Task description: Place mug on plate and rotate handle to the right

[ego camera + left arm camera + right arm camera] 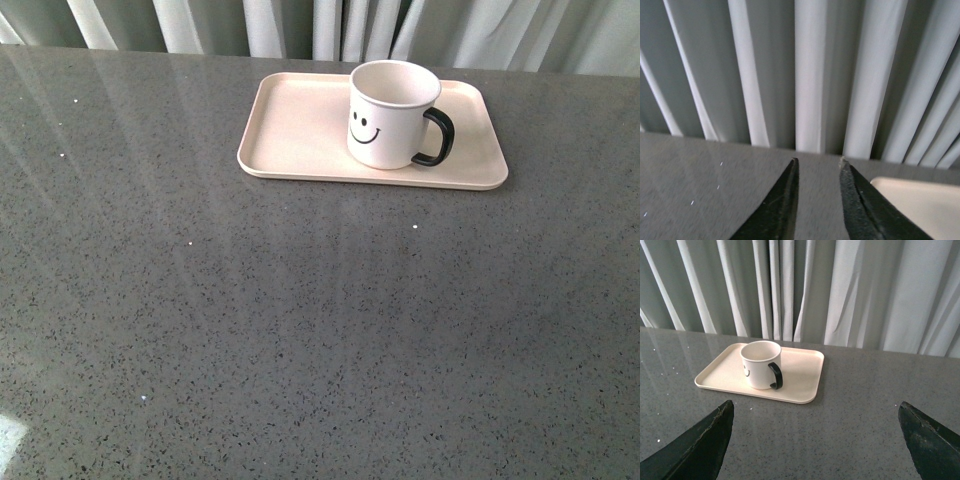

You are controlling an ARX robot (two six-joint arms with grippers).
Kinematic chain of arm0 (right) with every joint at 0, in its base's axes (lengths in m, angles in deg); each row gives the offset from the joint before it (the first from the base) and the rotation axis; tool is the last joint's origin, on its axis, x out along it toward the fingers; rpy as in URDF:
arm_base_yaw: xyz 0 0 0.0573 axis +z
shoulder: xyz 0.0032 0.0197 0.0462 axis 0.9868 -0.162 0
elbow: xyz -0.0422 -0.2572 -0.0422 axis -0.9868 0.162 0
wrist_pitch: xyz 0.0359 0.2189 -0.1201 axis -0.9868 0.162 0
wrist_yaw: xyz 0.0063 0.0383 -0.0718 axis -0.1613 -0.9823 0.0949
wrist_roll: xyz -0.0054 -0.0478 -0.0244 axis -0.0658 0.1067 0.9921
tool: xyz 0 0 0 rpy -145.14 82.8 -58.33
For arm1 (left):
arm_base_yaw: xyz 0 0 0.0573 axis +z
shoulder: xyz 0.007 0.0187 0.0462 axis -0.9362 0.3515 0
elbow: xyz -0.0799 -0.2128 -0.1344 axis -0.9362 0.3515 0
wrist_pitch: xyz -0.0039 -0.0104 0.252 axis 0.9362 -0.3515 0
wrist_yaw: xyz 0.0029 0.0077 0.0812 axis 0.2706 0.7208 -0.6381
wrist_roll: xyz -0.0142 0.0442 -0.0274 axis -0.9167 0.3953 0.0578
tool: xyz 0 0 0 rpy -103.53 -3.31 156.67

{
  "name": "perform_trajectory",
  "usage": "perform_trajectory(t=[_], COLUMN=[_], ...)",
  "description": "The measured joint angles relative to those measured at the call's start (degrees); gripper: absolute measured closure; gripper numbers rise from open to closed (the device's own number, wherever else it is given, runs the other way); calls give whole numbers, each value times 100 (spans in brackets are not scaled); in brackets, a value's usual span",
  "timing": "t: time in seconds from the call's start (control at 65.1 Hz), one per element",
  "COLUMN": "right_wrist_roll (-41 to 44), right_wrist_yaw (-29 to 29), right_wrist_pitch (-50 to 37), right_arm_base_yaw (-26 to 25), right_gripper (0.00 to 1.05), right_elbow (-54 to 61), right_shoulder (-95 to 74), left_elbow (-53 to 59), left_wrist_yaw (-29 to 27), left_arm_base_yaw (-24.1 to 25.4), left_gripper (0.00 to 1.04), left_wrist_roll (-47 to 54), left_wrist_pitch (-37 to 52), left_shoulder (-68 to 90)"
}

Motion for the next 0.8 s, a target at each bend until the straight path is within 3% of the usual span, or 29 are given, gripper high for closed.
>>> perform_trajectory(t=[0.077, 0.614, 0.691, 0.798], right_wrist_roll=[0, 0, 0, 0], right_wrist_yaw=[2, 2, 2, 2], right_wrist_pitch=[0, 0, 0, 0], right_arm_base_yaw=[0, 0, 0, 0], right_gripper=[9, 9, 9, 9], right_elbow=[0, 0, 0, 0], right_shoulder=[0, 0, 0, 0], left_elbow=[505, 2413, 2599, 2870], left_wrist_yaw=[151, 732, 1102, 1113], left_arm_base_yaw=[98, 688, 964, 1110], left_gripper=[103, 103, 103, 103], left_wrist_roll=[-4, 22, 26, 26], left_wrist_pitch=[105, -151, -221, -85], left_shoulder=[-315, -2551, -2800, -2944])
